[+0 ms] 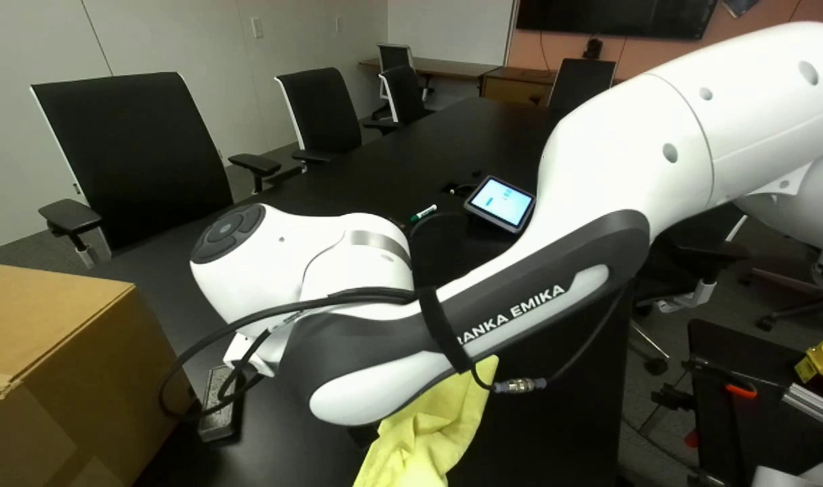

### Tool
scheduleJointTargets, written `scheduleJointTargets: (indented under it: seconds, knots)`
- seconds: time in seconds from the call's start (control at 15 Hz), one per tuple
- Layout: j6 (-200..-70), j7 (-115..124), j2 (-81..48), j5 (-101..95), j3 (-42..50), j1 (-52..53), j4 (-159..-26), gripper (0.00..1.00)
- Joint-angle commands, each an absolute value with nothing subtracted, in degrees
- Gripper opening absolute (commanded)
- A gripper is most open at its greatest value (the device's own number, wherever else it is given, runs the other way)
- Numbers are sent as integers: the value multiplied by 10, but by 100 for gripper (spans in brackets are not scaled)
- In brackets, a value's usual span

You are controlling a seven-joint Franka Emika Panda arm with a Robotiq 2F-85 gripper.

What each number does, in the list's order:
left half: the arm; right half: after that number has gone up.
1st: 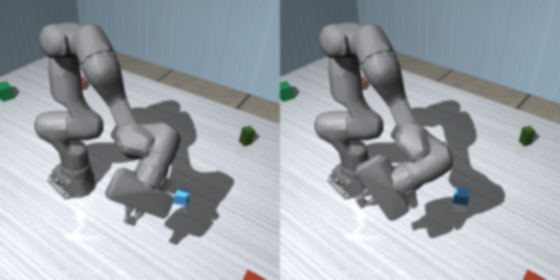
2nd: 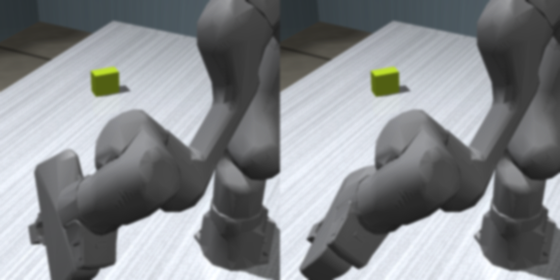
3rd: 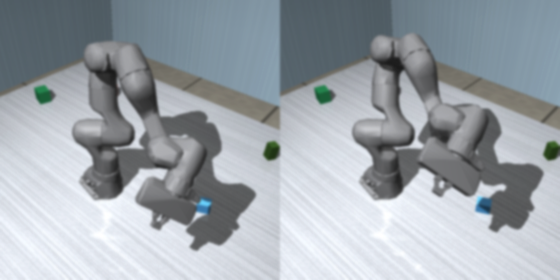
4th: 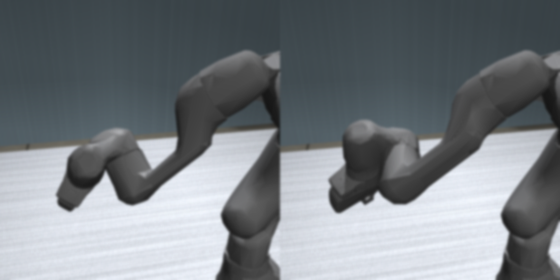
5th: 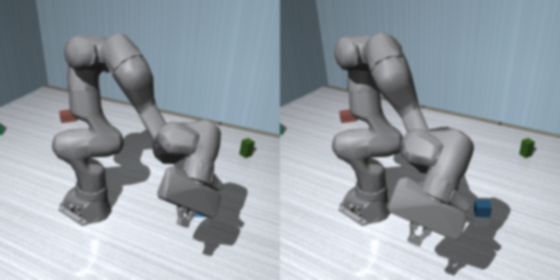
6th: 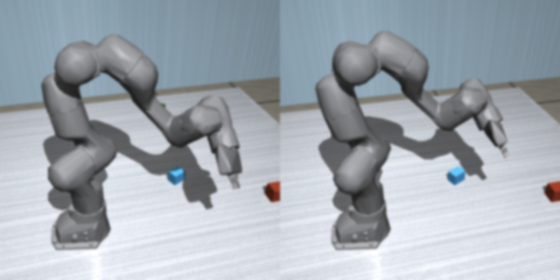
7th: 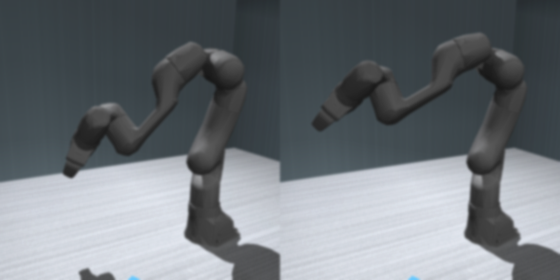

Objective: Fold the cloth on the table

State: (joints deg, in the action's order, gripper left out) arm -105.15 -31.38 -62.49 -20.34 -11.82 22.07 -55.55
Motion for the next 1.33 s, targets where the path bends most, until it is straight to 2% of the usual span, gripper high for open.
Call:
scheduleJointTargets:
  seconds: [0.0, 0.33, 0.67, 1.27]
  knots:
    - [-1055, -274, -619, -190, -104, 187, -553, 100]
    - [-1089, -202, -586, -173, -87, 102, -624, 100]
    - [-1133, -135, -502, -123, -96, 10, -765, 100]
    - [-1201, -83, -314, 12, -64, -29, -988, 100]
